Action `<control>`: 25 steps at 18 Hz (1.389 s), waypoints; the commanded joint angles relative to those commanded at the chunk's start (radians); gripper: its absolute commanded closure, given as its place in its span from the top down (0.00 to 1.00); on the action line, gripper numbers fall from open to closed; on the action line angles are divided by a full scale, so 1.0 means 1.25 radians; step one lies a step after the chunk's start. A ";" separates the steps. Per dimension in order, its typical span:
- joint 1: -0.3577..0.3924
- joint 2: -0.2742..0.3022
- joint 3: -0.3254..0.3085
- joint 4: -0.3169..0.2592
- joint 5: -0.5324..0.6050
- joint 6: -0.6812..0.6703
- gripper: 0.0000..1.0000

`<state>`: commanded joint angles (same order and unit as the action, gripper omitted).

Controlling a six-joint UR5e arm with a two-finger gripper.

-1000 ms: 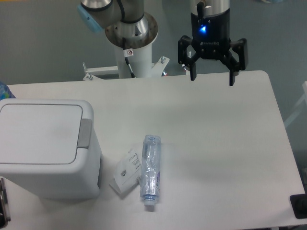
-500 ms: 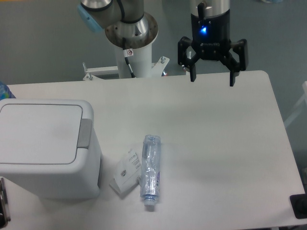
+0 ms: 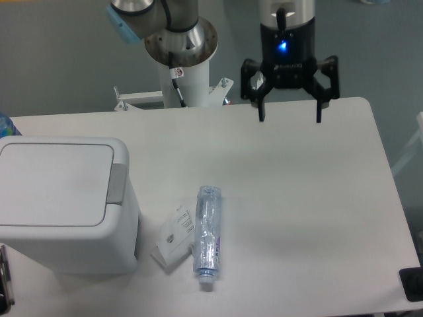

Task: Open the trash can
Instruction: 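Move the open gripper toward the white trash can's lid edge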

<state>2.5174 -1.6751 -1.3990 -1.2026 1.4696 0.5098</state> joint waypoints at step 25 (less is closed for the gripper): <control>-0.139 -0.056 -0.047 0.017 -0.212 -0.424 1.00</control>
<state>2.3440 -1.7457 -1.4573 -1.1812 1.2042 -0.0199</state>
